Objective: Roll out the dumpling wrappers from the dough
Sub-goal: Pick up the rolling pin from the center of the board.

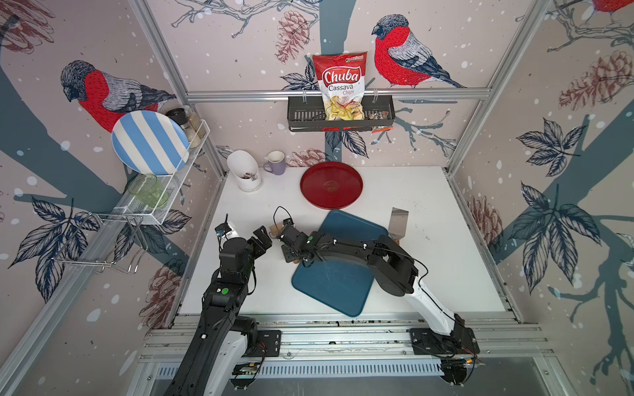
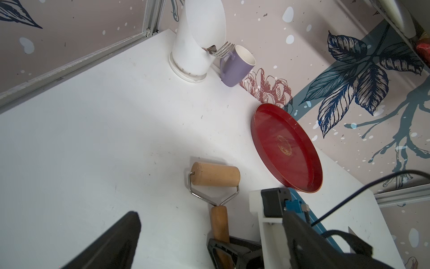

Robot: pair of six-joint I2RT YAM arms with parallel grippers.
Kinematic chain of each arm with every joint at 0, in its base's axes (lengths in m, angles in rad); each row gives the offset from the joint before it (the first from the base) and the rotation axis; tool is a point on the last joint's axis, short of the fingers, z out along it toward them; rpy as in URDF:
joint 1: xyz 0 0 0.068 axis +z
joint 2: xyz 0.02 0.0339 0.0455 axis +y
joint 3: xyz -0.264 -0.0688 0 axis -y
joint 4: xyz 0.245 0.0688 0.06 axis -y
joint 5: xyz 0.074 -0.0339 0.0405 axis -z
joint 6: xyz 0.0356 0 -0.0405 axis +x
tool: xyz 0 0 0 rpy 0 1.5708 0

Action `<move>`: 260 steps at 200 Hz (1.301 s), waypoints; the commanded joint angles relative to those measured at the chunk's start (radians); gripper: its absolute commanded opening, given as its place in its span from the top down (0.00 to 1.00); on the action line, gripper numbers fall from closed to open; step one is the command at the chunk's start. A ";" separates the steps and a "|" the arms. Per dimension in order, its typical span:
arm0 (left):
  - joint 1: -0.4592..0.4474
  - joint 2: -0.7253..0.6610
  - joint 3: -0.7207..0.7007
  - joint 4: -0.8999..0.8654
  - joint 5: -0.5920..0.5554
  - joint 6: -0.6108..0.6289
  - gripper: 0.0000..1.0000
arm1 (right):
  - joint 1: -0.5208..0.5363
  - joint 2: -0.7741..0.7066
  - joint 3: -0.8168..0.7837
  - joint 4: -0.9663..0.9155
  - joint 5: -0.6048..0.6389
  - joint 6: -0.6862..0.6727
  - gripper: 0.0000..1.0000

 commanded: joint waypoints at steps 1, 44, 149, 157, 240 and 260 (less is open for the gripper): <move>0.000 -0.002 -0.002 0.020 -0.007 0.001 0.02 | -0.012 0.008 0.001 -0.055 0.005 0.003 0.82; 0.000 -0.005 0.002 0.021 0.009 0.006 0.03 | -0.032 -0.047 -0.010 0.013 0.002 -0.041 0.96; 0.001 0.044 0.086 0.016 0.197 -0.006 0.02 | -0.071 -0.406 -0.404 0.331 0.041 -0.215 1.00; 0.001 0.058 0.099 0.017 0.230 -0.005 0.02 | -0.074 -0.445 -0.460 0.362 0.047 -0.240 1.00; 0.003 0.236 0.219 0.091 0.679 -0.019 0.02 | -0.136 -0.940 -0.983 0.564 0.017 -0.475 1.00; 0.000 0.281 0.233 0.110 0.765 -0.008 0.03 | -0.158 -1.062 -1.086 0.597 -0.030 -0.540 1.00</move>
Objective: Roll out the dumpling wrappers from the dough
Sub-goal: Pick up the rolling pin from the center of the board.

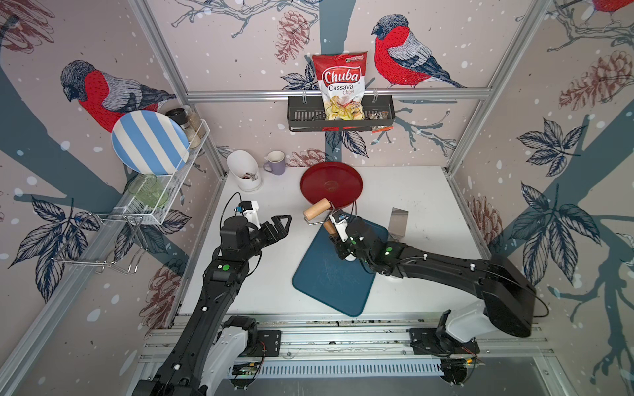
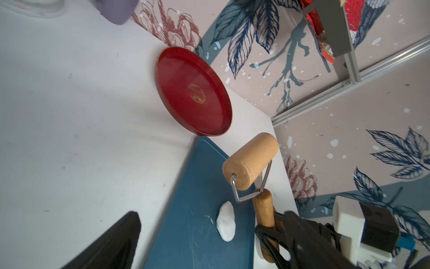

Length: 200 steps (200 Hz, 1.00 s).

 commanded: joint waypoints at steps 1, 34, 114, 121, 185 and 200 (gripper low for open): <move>-0.002 0.039 0.022 0.064 0.164 0.001 0.03 | -0.018 -0.108 -0.090 0.124 -0.049 -0.112 1.00; -0.037 0.090 0.051 0.059 0.199 0.038 0.03 | -0.024 -0.296 -0.231 0.189 -0.104 -0.239 1.00; -0.188 0.132 0.118 0.092 0.229 0.104 0.05 | -0.045 -0.400 -0.280 0.174 -0.090 -0.274 1.00; -0.201 0.136 0.122 0.093 0.227 0.109 0.05 | -0.047 -0.400 -0.279 0.175 -0.083 -0.272 1.00; -0.279 0.173 0.130 0.116 0.210 0.121 0.14 | -0.055 -0.397 -0.298 0.214 -0.065 -0.327 1.00; -0.278 0.176 0.147 0.109 0.210 0.127 0.13 | -0.053 -0.393 -0.318 0.236 -0.071 -0.363 1.00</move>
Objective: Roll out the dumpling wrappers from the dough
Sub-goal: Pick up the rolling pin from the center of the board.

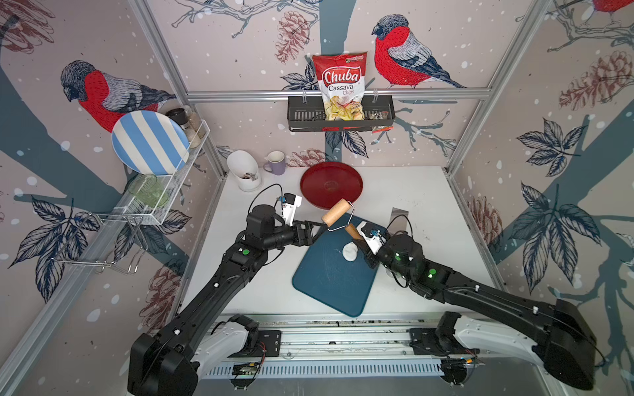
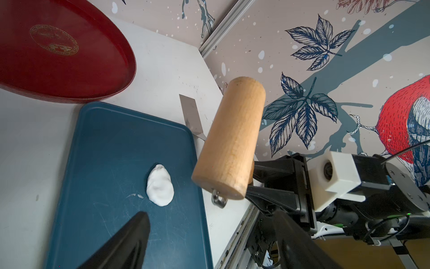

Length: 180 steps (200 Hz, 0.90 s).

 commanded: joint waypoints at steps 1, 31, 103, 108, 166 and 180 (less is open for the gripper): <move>-0.004 0.005 0.027 0.043 0.002 0.020 0.13 | 0.003 0.002 -0.019 0.107 0.003 -0.070 1.00; -0.005 0.016 0.084 -0.015 -0.006 0.059 0.12 | 0.008 0.008 -0.049 0.150 -0.041 -0.151 1.00; -0.048 0.052 0.073 -0.067 -0.016 0.100 0.13 | 0.015 0.004 -0.091 0.218 -0.114 -0.241 1.00; -0.052 0.055 0.073 -0.069 -0.017 0.102 0.13 | 0.015 0.004 -0.091 0.217 -0.114 -0.242 1.00; -0.079 0.075 0.081 -0.066 -0.078 0.100 0.14 | 0.012 0.003 -0.087 0.232 -0.078 -0.202 1.00; -0.080 0.056 0.056 -0.036 -0.120 0.078 0.14 | 0.002 0.005 -0.080 0.251 -0.036 -0.129 1.00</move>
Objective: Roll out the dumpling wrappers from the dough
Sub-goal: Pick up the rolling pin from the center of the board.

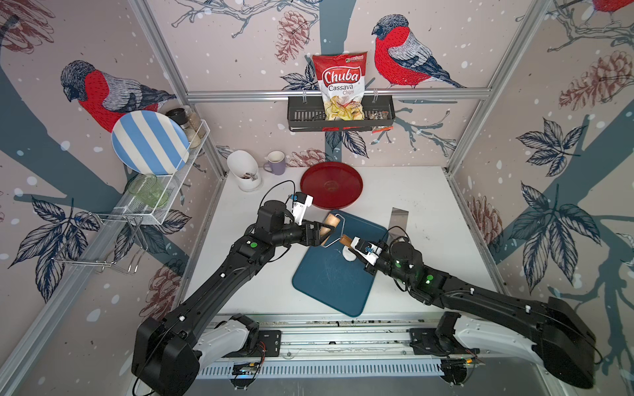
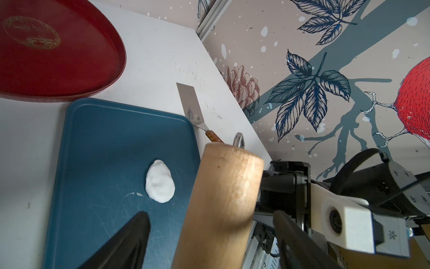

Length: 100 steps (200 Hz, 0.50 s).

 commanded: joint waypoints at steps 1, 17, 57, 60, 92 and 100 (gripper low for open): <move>-0.003 -0.022 -0.022 0.036 -0.074 -0.010 0.14 | -0.009 0.002 0.016 0.119 0.060 0.098 1.00; -0.004 -0.057 -0.075 0.103 -0.106 -0.048 0.14 | -0.016 0.008 0.026 0.131 0.091 0.166 1.00; -0.005 -0.109 -0.176 0.264 -0.133 -0.144 0.18 | -0.012 0.048 0.072 0.121 0.165 0.299 1.00; -0.005 -0.111 -0.182 0.275 -0.132 -0.150 0.18 | -0.010 0.052 0.075 0.120 0.166 0.304 1.00; -0.025 -0.088 -0.215 0.372 -0.133 -0.194 0.26 | 0.015 0.072 0.079 0.162 0.182 0.350 1.00; -0.035 -0.078 -0.217 0.392 -0.133 -0.199 0.28 | 0.021 0.075 0.081 0.168 0.182 0.356 1.00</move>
